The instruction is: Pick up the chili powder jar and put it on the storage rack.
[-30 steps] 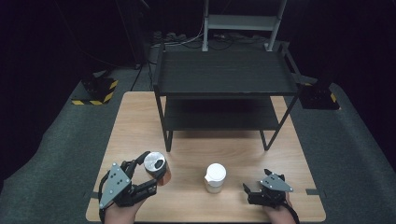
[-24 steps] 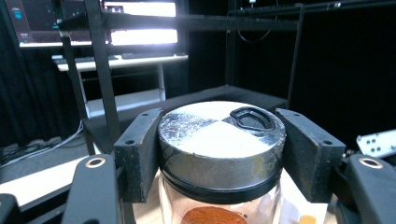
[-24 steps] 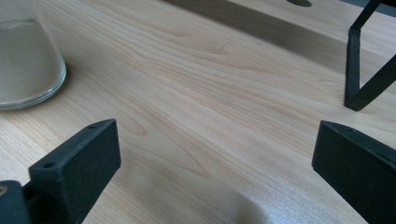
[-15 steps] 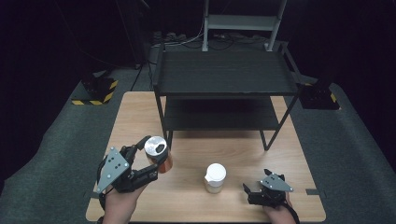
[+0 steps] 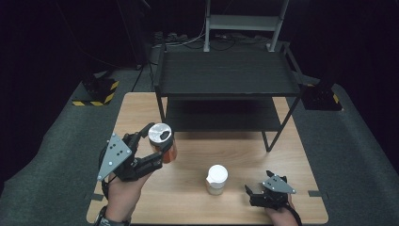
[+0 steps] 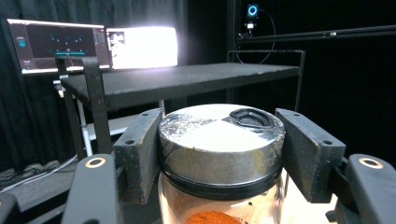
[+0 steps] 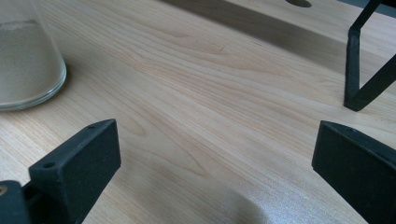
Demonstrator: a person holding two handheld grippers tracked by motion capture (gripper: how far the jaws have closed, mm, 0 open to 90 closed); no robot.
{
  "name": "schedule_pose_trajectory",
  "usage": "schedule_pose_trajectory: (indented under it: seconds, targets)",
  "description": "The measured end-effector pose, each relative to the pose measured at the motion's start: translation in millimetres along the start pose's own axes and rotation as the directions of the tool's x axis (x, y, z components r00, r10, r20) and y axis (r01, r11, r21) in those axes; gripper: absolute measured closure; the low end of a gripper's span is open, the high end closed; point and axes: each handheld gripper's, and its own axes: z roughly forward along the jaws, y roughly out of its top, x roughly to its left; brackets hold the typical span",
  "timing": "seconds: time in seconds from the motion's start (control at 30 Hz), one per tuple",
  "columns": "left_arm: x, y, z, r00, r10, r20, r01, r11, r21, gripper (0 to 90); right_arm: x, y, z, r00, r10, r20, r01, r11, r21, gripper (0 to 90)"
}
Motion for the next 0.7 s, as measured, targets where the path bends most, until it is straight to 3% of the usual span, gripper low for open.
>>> schedule_pose_trajectory:
  seconds: [0.53, 0.7]
  targets:
    - [8.6, 22.5, 24.3, 0.9998, -0.019, -0.006, 0.019, 0.9985, -0.052, 34.5, -1.1, -1.0, -0.4, 1.0000, 0.006, -0.003, -0.006, 1.000, -0.005, 0.2]
    - [8.7, 34.9, 34.5, 0.9999, 0.003, -0.012, -0.004, 0.9984, -0.056, 34.5, -1.4, -0.9, -0.6, 1.0000, 0.009, -0.004, -0.009, 1.000, -0.004, 0.2]
